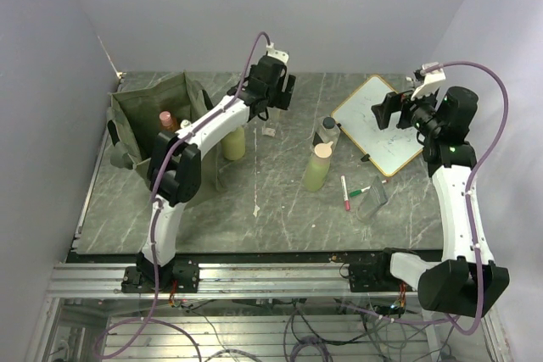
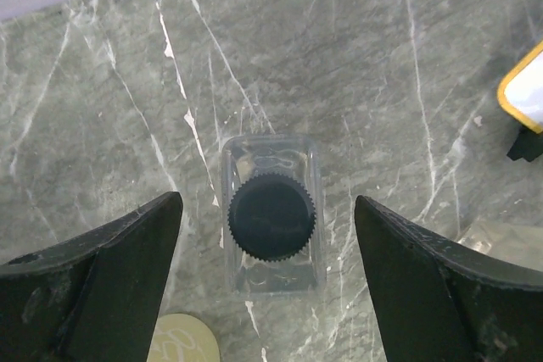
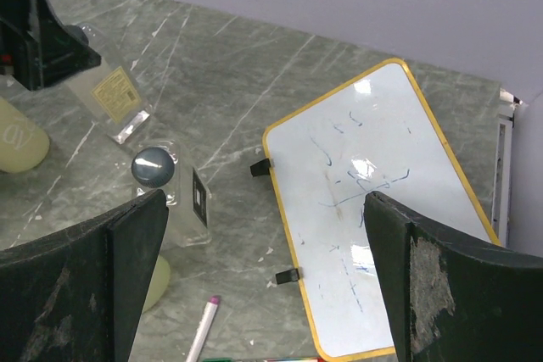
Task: Place the personal care products into the canvas bag
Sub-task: Pick up the care product from the center of the board.
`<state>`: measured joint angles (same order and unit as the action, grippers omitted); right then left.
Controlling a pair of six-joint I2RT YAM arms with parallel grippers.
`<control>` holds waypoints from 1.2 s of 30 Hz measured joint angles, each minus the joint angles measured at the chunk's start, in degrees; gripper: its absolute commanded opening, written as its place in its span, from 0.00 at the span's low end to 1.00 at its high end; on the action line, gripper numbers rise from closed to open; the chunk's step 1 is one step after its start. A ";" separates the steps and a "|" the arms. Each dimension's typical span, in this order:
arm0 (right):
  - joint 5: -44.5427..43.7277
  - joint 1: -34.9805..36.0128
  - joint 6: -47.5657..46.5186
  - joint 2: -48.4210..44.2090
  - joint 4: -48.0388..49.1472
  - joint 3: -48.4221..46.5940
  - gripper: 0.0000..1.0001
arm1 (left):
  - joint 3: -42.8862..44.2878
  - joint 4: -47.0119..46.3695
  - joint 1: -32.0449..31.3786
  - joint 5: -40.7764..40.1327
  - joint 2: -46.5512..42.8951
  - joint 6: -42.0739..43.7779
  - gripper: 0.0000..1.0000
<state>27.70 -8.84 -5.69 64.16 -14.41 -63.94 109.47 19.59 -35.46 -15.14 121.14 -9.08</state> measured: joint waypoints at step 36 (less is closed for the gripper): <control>1.51 -1.22 1.03 0.70 0.02 0.00 1.00 | 1.70 -0.20 -0.02 -1.16 5.95 -1.11 0.07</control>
<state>29.21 -10.07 -4.67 64.86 -14.39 -63.94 111.18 19.40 -35.48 -16.29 127.09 -10.20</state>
